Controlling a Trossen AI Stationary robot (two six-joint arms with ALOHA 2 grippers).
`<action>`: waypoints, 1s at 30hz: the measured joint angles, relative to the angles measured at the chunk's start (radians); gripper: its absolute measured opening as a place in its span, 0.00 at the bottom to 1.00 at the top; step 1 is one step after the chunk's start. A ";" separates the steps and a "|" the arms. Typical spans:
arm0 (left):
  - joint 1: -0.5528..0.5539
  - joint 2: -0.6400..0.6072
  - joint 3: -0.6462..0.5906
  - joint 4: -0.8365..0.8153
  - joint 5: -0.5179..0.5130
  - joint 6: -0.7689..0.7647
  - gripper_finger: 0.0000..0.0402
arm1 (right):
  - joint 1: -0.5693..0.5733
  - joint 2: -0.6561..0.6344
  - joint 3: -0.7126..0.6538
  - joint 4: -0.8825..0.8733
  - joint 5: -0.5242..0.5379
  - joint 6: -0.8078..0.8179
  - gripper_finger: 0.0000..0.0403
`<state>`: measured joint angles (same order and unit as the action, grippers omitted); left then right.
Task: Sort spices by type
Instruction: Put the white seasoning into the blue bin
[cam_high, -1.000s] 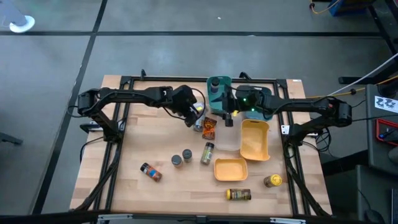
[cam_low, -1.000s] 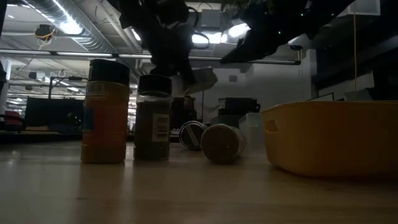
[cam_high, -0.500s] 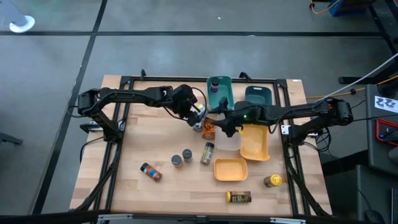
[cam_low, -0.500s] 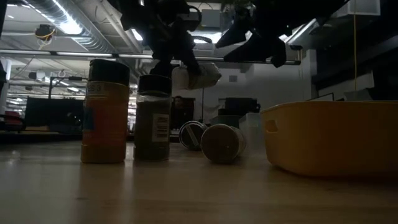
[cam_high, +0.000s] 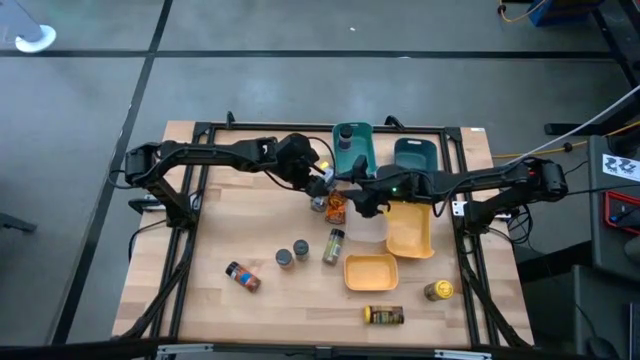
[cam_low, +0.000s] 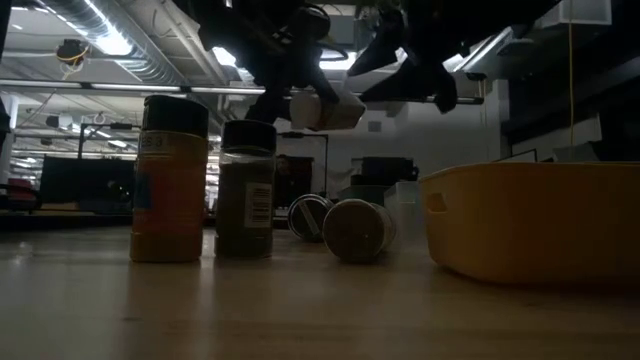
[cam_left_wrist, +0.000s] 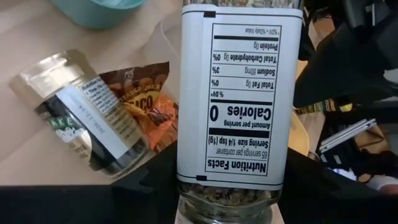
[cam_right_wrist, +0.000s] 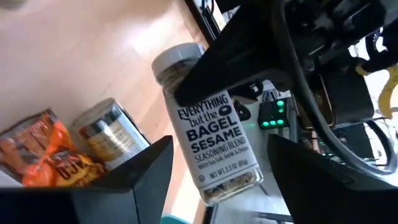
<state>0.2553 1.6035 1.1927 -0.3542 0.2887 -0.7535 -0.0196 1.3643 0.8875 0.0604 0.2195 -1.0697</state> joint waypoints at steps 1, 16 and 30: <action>0.000 0.000 0.000 0.000 0.000 -0.007 0.48 | 0.000 0.002 0.000 -0.001 0.004 -0.014 0.64; -0.001 0.000 0.000 -0.001 0.000 -0.060 0.49 | 0.000 0.063 0.000 0.077 0.036 -0.117 0.64; -0.015 0.000 0.000 0.003 0.000 -0.078 0.49 | 0.000 0.108 0.001 0.123 0.053 -0.169 0.64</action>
<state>0.2400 1.6032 1.1927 -0.3516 0.2886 -0.8314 -0.0200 1.4718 0.8883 0.1834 0.2730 -1.2388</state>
